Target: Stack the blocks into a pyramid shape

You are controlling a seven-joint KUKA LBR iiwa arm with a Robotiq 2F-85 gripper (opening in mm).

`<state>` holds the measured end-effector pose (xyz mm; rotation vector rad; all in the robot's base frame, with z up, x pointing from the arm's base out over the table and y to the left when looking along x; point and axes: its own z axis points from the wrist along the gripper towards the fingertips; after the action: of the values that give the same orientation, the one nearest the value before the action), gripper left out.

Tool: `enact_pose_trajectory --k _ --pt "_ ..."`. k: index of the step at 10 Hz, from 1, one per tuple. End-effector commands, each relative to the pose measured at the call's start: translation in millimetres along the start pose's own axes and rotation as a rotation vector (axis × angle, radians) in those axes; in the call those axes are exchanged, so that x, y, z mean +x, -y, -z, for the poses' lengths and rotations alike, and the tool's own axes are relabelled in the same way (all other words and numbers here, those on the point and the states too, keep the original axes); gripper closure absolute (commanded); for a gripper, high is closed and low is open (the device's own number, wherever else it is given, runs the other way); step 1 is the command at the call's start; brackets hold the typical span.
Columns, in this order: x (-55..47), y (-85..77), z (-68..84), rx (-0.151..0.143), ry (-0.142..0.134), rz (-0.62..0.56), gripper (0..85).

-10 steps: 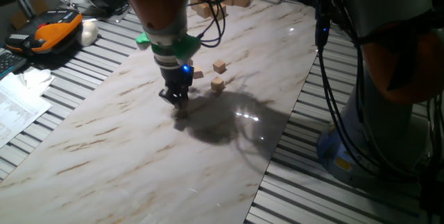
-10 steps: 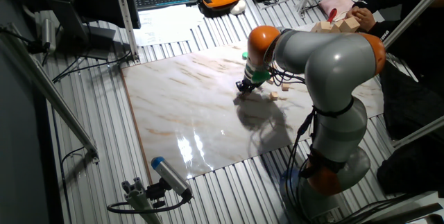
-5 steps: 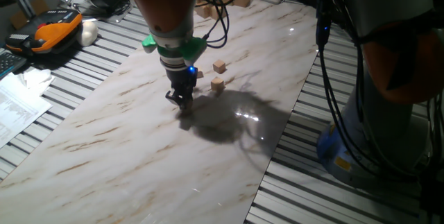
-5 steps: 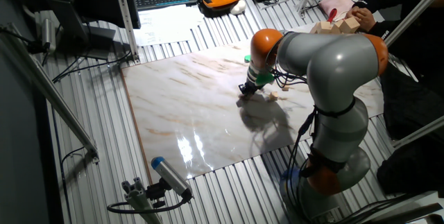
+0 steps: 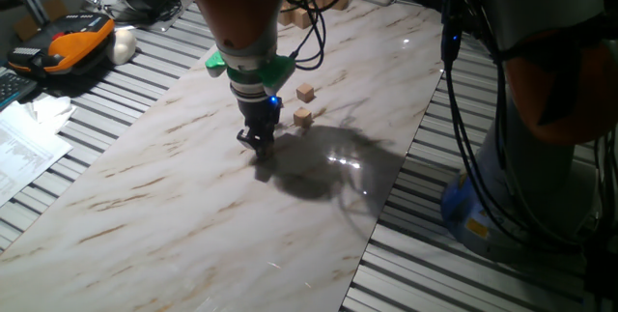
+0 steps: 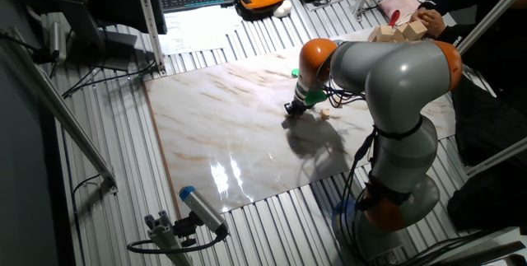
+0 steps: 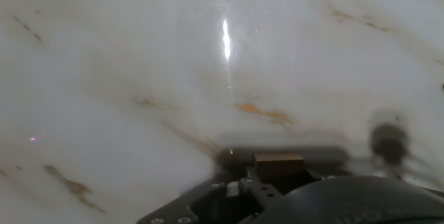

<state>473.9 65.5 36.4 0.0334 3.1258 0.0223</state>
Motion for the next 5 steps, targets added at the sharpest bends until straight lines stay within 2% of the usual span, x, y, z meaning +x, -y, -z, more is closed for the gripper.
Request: enact_pose_trajectory --k 1,2,3,4,5 --pt "0.3 -0.6 0.1 0.014 0.013 -0.004 85.0" --pt "0.7 -1.4 0.2 0.034 0.028 -0.003 85.0" --pt "1.1 -1.8 0.0 0.023 0.039 -0.018 85.0" --pt "1.4 -2.7 0.0 0.026 0.05 -0.027 68.0" --pt "1.2 -2.9 -0.6 0.023 0.054 -0.027 68.0"
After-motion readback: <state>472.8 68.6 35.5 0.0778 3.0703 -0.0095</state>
